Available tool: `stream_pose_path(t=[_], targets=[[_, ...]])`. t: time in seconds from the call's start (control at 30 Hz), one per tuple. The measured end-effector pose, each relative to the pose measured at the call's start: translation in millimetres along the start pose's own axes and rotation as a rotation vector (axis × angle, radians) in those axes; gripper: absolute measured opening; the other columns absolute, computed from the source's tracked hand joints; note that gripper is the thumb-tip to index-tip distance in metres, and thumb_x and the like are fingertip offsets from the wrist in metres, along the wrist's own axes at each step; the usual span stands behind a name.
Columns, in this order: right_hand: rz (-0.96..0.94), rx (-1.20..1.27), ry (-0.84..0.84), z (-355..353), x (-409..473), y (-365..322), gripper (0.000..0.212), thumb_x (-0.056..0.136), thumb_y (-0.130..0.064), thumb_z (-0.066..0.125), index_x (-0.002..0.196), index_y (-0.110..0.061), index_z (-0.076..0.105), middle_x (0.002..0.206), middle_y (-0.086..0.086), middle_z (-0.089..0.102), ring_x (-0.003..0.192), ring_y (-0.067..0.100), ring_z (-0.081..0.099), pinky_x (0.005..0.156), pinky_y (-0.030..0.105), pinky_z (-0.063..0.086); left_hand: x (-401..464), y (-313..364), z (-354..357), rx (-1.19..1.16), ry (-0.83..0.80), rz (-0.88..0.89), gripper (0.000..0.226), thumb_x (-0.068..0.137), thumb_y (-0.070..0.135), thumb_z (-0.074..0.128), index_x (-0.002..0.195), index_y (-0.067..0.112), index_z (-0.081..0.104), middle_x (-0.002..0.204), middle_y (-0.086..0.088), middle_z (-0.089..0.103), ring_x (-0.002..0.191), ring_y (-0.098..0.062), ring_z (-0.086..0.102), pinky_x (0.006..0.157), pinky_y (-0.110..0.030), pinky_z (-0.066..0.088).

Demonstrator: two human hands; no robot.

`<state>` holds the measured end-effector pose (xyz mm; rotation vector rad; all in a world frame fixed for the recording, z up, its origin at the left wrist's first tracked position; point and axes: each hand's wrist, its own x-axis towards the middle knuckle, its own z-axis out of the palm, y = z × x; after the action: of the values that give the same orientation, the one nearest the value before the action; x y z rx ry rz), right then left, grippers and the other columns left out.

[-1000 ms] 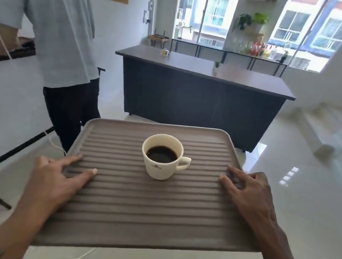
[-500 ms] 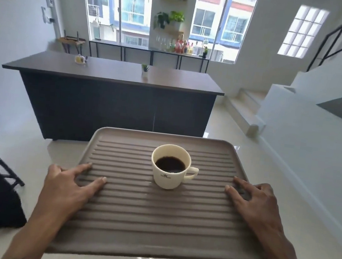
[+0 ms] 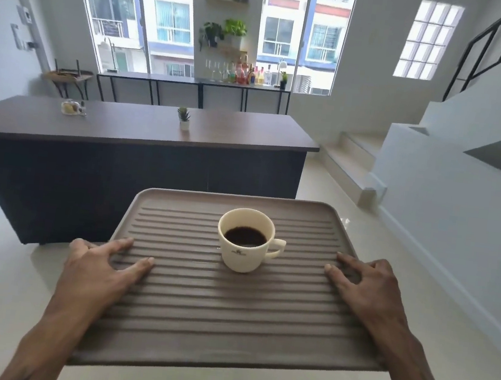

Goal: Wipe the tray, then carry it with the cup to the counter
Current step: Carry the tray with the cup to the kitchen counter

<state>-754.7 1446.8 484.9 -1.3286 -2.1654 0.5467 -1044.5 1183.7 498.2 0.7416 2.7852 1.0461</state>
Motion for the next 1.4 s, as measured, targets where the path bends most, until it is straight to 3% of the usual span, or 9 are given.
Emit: stream_pose_path(t=[0.37,0.57,0.87,1.07,1.4], targets=[[-0.092,0.017,-0.056,51,234,-2,0.051,0.082,-0.050,0.068,0.126,-0.026,0.064,0.101,0.008,0.045,0.086,0.019,0.050,0.082,0.024,0.041,155,83,81,0.007,0.071,-0.084,0.068,0.074,0.054,0.074,0.134,0.025,0.060,0.110,-0.008,0.038,0.091,-0.022,0.046,0.097,-0.045,0.048],[-0.082,0.023,-0.054,98,337,-9,0.050,0.082,-0.050,0.068,0.126,-0.027,0.065,0.104,0.009,0.046,0.089,0.019,0.050,0.086,0.027,0.044,260,106,122,0.011,0.100,-0.085,0.065,0.072,0.054,0.077,0.129,0.026,0.064,0.109,-0.006,0.037,0.107,-0.029,0.051,0.103,-0.044,0.044],[-0.035,0.028,-0.026,163,480,-38,0.049,0.081,-0.050,0.069,0.124,-0.026,0.066,0.101,0.010,0.048,0.092,0.024,0.055,0.089,0.031,0.047,435,138,165,-0.012,0.068,-0.056,0.065,0.072,0.056,0.076,0.129,0.029,0.064,0.107,-0.003,0.037,0.108,-0.027,0.052,0.099,-0.044,0.047],[-0.007,0.029,-0.054,201,568,-46,0.051,0.082,-0.050,0.067,0.127,-0.026,0.064,0.105,0.010,0.047,0.091,0.021,0.052,0.084,0.024,0.042,533,160,191,0.010,-0.020,-0.041,0.069,0.073,0.057,0.074,0.134,0.029,0.058,0.111,-0.004,0.034,0.107,-0.026,0.048,0.099,-0.048,0.047],[-0.080,0.025,-0.062,258,741,-41,0.051,0.083,-0.051,0.065,0.129,-0.029,0.061,0.110,0.006,0.046,0.093,0.014,0.048,0.087,0.021,0.039,661,201,269,-0.002,0.050,-0.083,0.066,0.070,0.058,0.075,0.129,0.029,0.064,0.110,-0.007,0.038,0.109,-0.031,0.050,0.100,-0.048,0.045]])
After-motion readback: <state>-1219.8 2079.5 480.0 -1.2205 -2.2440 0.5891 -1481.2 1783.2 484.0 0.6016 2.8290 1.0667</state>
